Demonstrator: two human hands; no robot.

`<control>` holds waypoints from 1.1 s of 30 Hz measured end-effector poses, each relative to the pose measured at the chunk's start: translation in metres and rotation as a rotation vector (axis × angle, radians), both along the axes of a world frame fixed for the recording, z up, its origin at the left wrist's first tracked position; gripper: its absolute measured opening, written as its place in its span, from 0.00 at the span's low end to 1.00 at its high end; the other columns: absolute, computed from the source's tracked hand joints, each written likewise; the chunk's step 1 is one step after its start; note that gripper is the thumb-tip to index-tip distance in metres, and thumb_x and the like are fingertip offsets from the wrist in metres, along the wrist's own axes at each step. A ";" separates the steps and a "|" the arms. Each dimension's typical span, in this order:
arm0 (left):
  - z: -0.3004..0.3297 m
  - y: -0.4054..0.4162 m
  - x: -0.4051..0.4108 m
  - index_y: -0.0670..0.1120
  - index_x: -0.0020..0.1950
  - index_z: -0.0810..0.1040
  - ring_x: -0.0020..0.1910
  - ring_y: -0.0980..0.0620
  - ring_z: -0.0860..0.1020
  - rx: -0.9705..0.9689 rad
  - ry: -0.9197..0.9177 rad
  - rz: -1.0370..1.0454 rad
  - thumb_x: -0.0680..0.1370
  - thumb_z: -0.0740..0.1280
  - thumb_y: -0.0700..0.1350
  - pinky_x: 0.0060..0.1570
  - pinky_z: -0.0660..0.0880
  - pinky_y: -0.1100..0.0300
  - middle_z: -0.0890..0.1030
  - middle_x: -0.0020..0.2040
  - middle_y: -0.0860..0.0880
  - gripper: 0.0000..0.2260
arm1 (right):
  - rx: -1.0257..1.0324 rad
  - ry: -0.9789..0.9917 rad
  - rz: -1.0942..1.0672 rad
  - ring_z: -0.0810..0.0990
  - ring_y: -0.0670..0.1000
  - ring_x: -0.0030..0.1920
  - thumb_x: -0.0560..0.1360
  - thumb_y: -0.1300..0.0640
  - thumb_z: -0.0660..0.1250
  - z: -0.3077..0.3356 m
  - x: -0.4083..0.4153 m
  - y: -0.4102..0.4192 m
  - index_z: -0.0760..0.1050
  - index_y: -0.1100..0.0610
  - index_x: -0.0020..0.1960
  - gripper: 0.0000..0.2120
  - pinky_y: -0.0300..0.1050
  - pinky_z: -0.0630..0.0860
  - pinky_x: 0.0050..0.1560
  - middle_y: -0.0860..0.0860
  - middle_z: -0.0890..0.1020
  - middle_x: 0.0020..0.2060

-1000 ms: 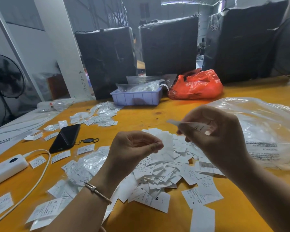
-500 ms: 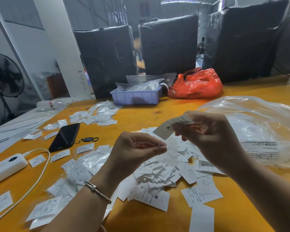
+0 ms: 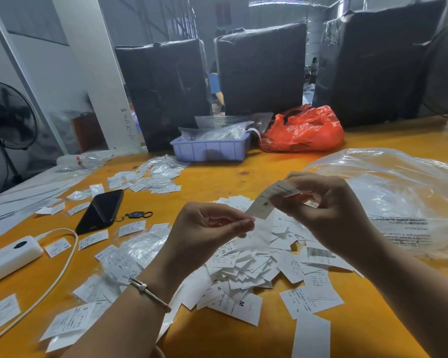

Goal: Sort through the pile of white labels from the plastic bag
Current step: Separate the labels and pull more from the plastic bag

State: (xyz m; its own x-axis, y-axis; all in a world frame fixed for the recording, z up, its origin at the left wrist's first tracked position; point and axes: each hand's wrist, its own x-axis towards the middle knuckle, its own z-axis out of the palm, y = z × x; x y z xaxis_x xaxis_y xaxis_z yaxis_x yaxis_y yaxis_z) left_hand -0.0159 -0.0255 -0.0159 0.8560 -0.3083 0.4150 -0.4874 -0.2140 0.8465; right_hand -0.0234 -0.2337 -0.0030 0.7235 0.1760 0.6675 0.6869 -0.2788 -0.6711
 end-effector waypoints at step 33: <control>-0.003 -0.003 0.003 0.41 0.45 0.86 0.40 0.55 0.83 -0.048 0.104 0.062 0.68 0.74 0.47 0.38 0.76 0.67 0.86 0.42 0.48 0.11 | -0.217 0.023 -0.079 0.79 0.43 0.45 0.72 0.53 0.71 -0.016 0.004 0.007 0.82 0.51 0.50 0.08 0.44 0.78 0.43 0.41 0.81 0.44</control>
State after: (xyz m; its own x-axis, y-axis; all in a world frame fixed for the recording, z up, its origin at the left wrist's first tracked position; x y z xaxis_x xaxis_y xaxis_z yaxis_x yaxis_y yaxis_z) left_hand -0.0124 -0.0280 -0.0191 0.9120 -0.2360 0.3356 -0.3834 -0.1993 0.9018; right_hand -0.0191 -0.2264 -0.0193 0.7554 0.2557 0.6034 0.6424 -0.4707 -0.6048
